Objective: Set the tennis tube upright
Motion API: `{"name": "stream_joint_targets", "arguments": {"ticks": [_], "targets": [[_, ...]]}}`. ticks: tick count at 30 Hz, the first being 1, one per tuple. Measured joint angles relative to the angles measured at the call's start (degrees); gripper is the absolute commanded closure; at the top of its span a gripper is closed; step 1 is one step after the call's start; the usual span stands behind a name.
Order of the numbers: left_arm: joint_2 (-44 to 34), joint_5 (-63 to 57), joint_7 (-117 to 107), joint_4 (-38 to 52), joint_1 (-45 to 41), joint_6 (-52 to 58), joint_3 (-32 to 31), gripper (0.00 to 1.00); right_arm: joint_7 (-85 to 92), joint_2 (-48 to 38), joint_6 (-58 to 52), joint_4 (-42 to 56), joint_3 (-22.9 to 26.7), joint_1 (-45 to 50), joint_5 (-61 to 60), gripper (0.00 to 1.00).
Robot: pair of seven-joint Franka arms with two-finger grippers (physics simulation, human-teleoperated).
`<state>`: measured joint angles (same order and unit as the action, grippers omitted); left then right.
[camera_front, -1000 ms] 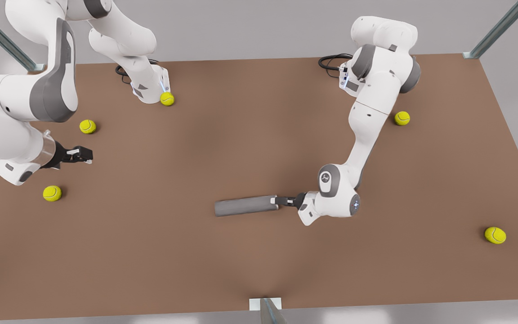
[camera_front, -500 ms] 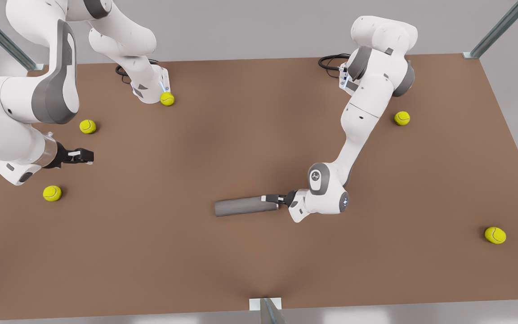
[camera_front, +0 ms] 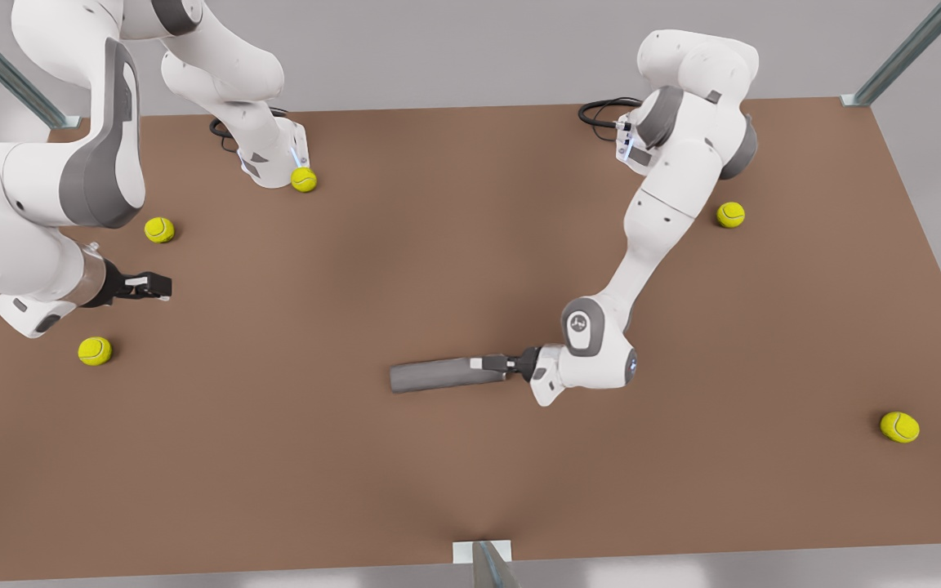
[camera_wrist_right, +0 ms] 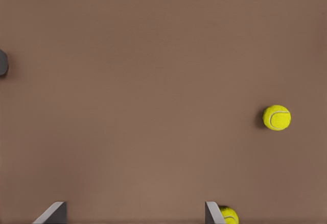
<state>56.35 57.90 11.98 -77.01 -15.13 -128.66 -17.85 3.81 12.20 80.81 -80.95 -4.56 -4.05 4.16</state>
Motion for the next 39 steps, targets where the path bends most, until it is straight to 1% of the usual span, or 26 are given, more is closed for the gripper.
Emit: {"name": "stream_joint_targets", "arguments": {"ticks": [9, 10, 11, 12, 13, 14, 15, 17, 19, 20, 21, 23, 26, 30, 35, 39], "targets": [[-1.2, 1.6, 1.9, 0.0, 2.9, 0.0, -2.7, 0.0, -0.5, 0.4, 0.0, -0.1, 0.0, 0.0, 0.5, 0.0], [-1.4, 1.6, 2.0, 0.0, 3.1, 0.0, -2.7, 0.12, -0.5, 0.4, 0.0, -0.1, 0.0, 0.0, 0.6, 0.0], [-1.6, 1.6, 2.2, 0.0, 3.2, 0.0, -2.8, 0.17, -0.6, 0.4, 0.0, 0.0, 0.0, 0.0, 0.6, 0.0], [-1.7, 1.6, 2.3, 0.0, 3.3, 0.0, -3.1, 0.29, -0.6, 0.4, 0.0, -0.1, 0.0, 0.0, 0.7, 0.0], [-1.7, 1.6, 2.4, 0.0, 3.3, 0.0, -3.5, 0.37, -0.6, 0.4, 0.0, 0.0, 0.0, 0.0, 0.7, 0.0], [-1.8, 1.6, 2.5, 0.0, 3.3, 0.0, -3.7, 0.43, -0.7, 0.4, 0.0, -0.1, 0.0, 0.0, 0.7, 0.0], [-1.8, 1.6, 2.7, 0.0, 3.3, 0.0, -3.9, 0.47, -0.7, 0.4, 0.0, -0.1, 0.0, 0.0, 0.7, 0.0], [-1.8, 1.6, 2.9, 0.0, 3.4, 0.0, -4.0, 0.59, -0.7, 0.4, 0.0, -0.1, 0.0, 0.0, 0.8, 0.0], [-2.4, 1.5, 3.0, -0.1, 3.8, 0.0, -4.0, 0.66, -0.8, 0.5, 0.0, -0.1, 0.0, 0.0, 0.8, 0.0], [-2.8, 1.5, 3.1, -0.2, 4.1, 0.1, -4.0, 0.72, -0.8, 0.5, 0.0, -0.1, 0.0, -0.1, 0.8, 0.0], [-3.0, 1.5, 3.2, -0.3, 4.2, 0.1, -4.0, 0.76, -0.8, 0.5, 0.0, -0.1, 0.0, -0.1, 0.8, 0.0], [-3.8, 1.4, 3.2, -0.5, 4.8, 0.5, -4.0, 0.79, -0.9, 0.5, 0.0, -0.1, 0.0, -0.1, 0.9, 0.0], [-4.8, 1.3, 3.2, -0.7, 5.1, 1.3, -4.1, 0.79, -0.9, 0.7, 0.0, -0.1, 0.0, -0.1, 1.0, 0.0], [-10.5, -2.2, 1.5, -0.7, 7.9, 4.5, -4.0, 0.79, -0.9, 0.7, 0.0, 0.0, 0.0, 0.0, 1.1, 0.0], [-17.3, -13.6, -1.7, -0.7, 11.1, 7.5, -3.5, 0.79, -1.0, 0.8, 0.0, 0.0, 0.0, 0.0, 1.1, 0.0], [-20.5, -27.0, -5.3, -0.3, 11.5, 11.3, -2.7, 0.79, -1.0, 0.8, 0.0, 0.0, 0.0, 0.0, 1.1, 0.0]]}}
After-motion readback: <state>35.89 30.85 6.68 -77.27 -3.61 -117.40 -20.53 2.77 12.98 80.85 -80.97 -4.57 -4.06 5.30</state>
